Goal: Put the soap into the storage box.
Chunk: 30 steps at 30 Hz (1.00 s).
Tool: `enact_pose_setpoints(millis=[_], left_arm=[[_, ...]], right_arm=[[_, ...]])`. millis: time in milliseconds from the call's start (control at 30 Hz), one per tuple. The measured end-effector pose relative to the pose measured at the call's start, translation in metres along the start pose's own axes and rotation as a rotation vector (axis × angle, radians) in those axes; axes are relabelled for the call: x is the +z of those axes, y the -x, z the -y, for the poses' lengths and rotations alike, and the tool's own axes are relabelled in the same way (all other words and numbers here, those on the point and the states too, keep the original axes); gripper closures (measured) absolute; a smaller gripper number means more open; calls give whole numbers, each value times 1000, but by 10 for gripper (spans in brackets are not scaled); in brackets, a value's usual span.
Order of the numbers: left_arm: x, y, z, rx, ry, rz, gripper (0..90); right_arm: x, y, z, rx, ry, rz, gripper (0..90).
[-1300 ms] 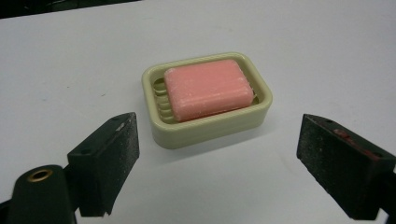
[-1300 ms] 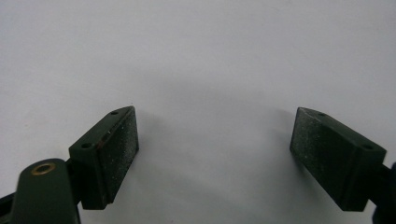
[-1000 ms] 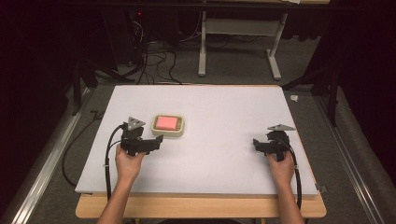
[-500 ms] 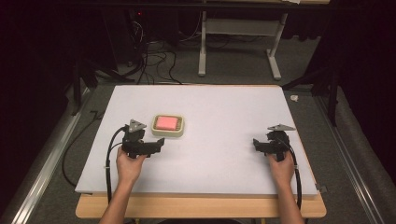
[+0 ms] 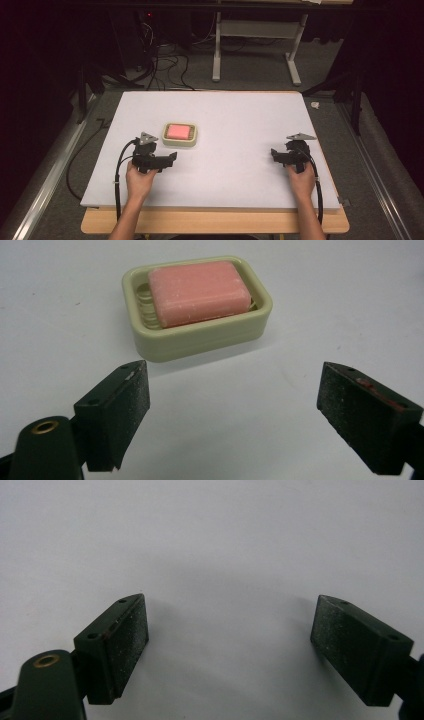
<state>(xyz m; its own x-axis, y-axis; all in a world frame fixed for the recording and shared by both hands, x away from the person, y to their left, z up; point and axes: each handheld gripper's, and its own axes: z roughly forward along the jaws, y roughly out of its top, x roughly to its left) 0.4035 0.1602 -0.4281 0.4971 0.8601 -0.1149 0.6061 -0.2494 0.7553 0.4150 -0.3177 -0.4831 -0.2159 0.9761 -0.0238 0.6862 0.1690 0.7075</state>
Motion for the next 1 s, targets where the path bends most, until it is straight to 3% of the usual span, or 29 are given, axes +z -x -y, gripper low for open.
enact_pose_setpoints(millis=[567,1000], left_arm=[[13,-4,9,-12,-43,-2,145],[29,-6,12,6,-88,-32,145]], right_arm=[[0,0,0,0,0,0,160],[0,0,0,0,0,0,160]])
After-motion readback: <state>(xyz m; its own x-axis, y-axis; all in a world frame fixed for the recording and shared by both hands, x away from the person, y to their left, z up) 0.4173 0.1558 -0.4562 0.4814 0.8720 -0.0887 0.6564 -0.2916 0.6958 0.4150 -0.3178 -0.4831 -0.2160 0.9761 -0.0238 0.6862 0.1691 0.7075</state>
